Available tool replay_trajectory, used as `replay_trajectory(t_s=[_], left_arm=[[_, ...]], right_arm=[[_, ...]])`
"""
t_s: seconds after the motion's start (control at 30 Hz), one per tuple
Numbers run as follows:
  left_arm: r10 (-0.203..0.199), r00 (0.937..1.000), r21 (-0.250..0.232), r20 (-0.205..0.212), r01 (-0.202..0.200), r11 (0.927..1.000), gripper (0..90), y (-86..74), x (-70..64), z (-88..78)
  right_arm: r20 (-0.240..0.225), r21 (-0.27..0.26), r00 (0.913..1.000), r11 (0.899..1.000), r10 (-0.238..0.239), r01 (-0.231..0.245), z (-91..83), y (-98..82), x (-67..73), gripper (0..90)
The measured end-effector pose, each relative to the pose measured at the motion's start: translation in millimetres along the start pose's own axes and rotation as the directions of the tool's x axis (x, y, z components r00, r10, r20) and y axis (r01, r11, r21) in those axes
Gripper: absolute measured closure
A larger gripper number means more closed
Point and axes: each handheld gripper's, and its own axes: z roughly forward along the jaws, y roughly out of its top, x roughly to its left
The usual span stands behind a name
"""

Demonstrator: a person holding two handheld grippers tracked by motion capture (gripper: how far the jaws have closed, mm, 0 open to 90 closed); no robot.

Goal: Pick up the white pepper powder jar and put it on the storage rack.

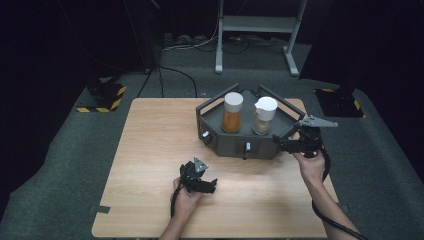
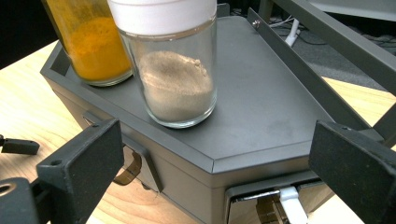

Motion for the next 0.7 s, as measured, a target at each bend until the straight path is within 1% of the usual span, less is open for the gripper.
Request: replay_trajectory(t_s=[0.17, 0.27, 0.7], left_arm=[[0.0, 1.0, 0.0, 0.0, 0.0, 1.0, 5.3, 0.0, -0.1, 0.0], [-0.001, 1.0, 0.0, 0.0, 0.001, 1.0, 5.3, -0.1, -0.1, 0.0], [0.0, 1.0, -0.001, -0.002, 0.0, 1.0, 5.3, -0.1, -0.4, 0.0]], right_arm=[[-0.001, -0.005, 1.0, 1.0, 0.001, -0.001, -3.5, -4.9, -1.4, 3.1], [-0.001, -0.01, 1.0, 1.0, 0.009, -0.009, -6.7, -8.0, -2.6, 3.3], [0.019, -0.012, 0.9997, 1.0, 0.019, -0.018, -19.2, -20.1, -4.2, 3.6]])
